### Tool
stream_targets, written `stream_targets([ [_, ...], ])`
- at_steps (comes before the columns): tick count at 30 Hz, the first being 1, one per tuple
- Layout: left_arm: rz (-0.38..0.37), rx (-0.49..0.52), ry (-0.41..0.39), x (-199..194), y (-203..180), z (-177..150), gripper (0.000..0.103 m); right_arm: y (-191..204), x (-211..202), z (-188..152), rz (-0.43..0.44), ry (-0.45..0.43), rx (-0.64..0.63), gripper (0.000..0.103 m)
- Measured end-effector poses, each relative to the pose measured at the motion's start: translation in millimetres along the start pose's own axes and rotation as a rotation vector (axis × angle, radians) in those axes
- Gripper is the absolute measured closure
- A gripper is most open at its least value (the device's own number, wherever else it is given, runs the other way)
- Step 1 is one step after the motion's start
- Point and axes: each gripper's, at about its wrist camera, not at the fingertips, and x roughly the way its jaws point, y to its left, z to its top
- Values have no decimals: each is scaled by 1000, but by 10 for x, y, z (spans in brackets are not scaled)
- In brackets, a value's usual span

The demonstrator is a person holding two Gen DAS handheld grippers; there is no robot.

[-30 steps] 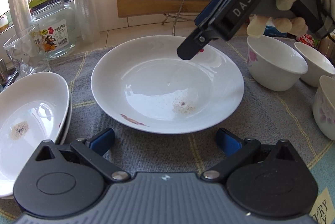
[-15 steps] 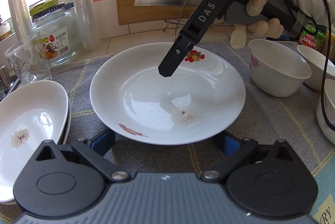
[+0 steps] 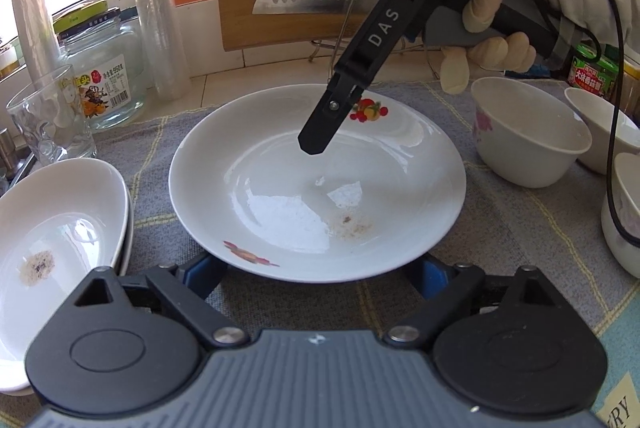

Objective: Organize plates and bowls
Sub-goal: 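Lift the flower plate with the right gripper toward the plate stack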

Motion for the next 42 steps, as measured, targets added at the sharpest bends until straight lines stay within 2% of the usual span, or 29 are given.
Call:
stream_targets([
  [10,-23,-7,5,-161,55,33,9,127,-119,16,3,-8,-4,23],
  [23,-63,13,-19,-556,259,77,9,510,-273,88,-18,-43,2,23],
  [33,-42,1,-31,-912,629,-61,9,963,-145,434,-13,-64,-43,23],
  [42,20,-46,-22,-1147,1042,-238,9,1367,171,865,29,-61,-112,23],
])
